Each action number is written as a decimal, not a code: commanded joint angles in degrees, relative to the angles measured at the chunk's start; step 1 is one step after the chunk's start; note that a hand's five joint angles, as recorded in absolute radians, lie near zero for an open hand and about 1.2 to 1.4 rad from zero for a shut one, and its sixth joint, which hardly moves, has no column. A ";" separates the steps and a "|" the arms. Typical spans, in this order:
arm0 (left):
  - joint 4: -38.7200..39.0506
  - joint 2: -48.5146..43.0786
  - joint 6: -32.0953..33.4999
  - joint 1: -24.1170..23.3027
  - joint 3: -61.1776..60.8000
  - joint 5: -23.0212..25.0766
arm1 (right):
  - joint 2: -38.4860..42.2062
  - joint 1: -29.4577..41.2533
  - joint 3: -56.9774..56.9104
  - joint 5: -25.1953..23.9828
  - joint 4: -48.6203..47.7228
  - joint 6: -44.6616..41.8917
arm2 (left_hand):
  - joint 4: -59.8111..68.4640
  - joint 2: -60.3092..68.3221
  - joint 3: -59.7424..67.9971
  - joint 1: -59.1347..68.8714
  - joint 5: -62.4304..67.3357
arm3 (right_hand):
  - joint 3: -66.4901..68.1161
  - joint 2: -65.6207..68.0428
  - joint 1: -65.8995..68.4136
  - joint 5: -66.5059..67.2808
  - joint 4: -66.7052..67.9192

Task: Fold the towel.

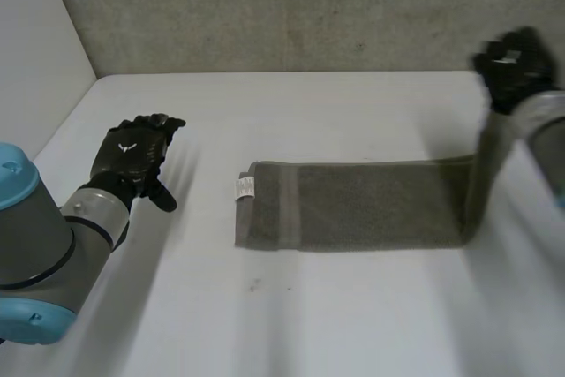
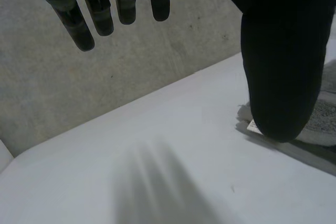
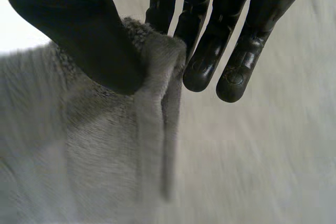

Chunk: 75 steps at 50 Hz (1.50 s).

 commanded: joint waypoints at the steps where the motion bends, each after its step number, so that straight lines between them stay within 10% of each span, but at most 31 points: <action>1: 0.09 0.61 -0.09 -0.76 0.09 -0.04 | 4.48 19.41 -0.65 -2.84 -4.14 0.08 | 0.36 0.51 0.45 -0.20 -1.68 | 11.80 12.80 19.80 17.42 11.45; 15: 0.35 0.00 0.09 -2.43 1.67 0.05 | 16.44 33.56 1.72 -6.18 -3.79 0.43 | 0.57 0.72 0.67 0.01 -1.46 | 11.80 12.80 19.80 17.42 11.45; 17: 0.35 -0.27 0.09 -2.87 2.55 0.05 | 16.08 33.47 1.98 -6.10 -3.88 0.78 | 0.57 0.72 0.67 0.01 -1.46 | -8.82 -7.83 -0.83 -3.21 -9.18; 19: 0.61 -1.66 -0.17 -3.92 4.39 0.05 | 14.16 32.85 2.60 -5.22 -3.79 1.83 | 1.41 1.55 1.50 0.85 -0.63 | -57.56 -56.56 -49.56 -51.95 -57.91; 21: 0.70 -2.72 -0.18 -4.70 5.53 0.05 | 11.89 32.68 3.47 -5.04 -3.70 3.66 | 1.75 1.89 1.84 1.18 -0.29 | -58.20 -57.20 -50.20 -52.58 -58.55; 32: 1.14 -11.96 -0.97 -13.33 17.23 -0.13 | -4.03 14.51 16.12 -6.18 0.76 35.12 | 3.77 3.92 3.86 3.21 1.74 | -58.20 -57.20 -50.20 -52.58 -58.55; 44: 1.14 -23.47 -3.34 -19.13 22.85 -0.48 | -4.66 2.27 27.30 -10.23 4.65 28.46 | 5.62 5.77 5.71 5.06 3.59 | -53.74 -52.75 -45.75 -48.13 -54.10; 51: 0.97 -26.37 -3.08 -19.21 22.50 -2.84 | -1.06 -0.98 28.18 -11.37 1.32 21.70 | 5.62 5.77 5.71 5.06 3.59 | -6.92 -5.93 1.07 -1.31 -7.28; 54: 0.88 -26.37 -3.08 -19.13 22.06 -3.99 | -0.53 -0.90 27.39 -10.76 -0.18 21.26 | 5.62 5.77 5.71 5.06 3.59 | 11.72 12.71 19.71 17.33 11.36; 63: 0.53 -21.46 -1.67 -19.13 17.24 -7.16 | -2.28 0.77 21.58 -10.23 -1.33 20.99 | 4.95 5.09 5.04 4.38 2.91 | 11.80 12.80 19.80 17.42 11.45; 75: 0.27 -8.63 -1.93 -16.94 10.30 -9.43 | 4.64 27.99 4.20 -9.26 -0.54 21.34 | 4.44 4.59 4.53 3.88 2.41 | 11.80 12.80 19.80 17.42 11.45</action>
